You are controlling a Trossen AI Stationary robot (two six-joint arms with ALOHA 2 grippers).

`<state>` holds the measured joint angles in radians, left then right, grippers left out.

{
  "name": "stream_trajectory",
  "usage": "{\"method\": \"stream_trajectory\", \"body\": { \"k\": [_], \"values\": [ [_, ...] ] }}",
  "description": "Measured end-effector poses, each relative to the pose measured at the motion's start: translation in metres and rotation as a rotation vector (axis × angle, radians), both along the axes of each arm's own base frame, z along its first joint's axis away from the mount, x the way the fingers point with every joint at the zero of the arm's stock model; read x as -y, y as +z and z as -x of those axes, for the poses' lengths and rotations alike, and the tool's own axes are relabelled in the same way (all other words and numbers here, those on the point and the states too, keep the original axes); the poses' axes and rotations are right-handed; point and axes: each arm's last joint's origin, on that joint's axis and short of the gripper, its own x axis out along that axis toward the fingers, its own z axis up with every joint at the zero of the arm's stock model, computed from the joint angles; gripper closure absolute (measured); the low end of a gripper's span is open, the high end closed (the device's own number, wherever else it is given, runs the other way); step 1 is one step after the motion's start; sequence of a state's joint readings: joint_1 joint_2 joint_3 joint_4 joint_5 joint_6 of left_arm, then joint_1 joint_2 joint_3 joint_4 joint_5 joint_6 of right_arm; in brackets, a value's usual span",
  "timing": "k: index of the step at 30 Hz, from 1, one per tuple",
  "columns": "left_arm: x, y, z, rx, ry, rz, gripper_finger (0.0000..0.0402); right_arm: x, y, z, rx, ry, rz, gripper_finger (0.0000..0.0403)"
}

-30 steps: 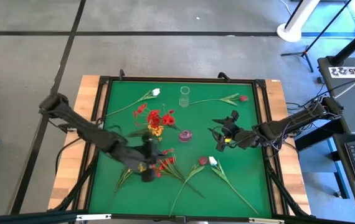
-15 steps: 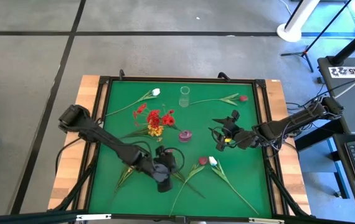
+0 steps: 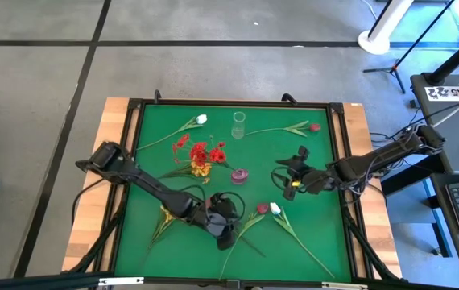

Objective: Sort flowers into vase by color
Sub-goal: Put the bottom red flower into the pink vase

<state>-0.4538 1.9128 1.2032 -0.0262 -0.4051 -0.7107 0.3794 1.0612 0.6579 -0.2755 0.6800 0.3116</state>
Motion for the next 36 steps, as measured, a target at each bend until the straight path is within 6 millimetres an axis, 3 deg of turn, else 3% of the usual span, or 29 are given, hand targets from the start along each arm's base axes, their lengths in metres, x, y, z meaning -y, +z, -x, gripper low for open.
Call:
{"method": "stream_trajectory", "body": {
  "k": [8, 14, 25, 36],
  "values": [
    [0.029, 0.004, -0.038, 0.022, -0.088, -0.068, 0.0251, 0.006, 0.003, 0.014, -0.030, -0.035, -0.032, 0.0205],
    [0.035, -0.005, -0.061, -0.196, -0.038, -0.167, 0.0250, 0.007, 0.006, 0.022, -0.038, -0.002, -0.102, 0.0205],
    [0.031, -0.011, -0.061, -0.380, 0.050, -0.058, 0.0250, 0.006, 0.004, 0.025, -0.067, 0.009, -0.206, 0.0205],
    [0.031, -0.019, -0.061, -0.402, 0.068, -0.038, 0.0250, 0.006, 0.005, 0.024, -0.049, 0.011, -0.213, 0.0205]
  ]
}}
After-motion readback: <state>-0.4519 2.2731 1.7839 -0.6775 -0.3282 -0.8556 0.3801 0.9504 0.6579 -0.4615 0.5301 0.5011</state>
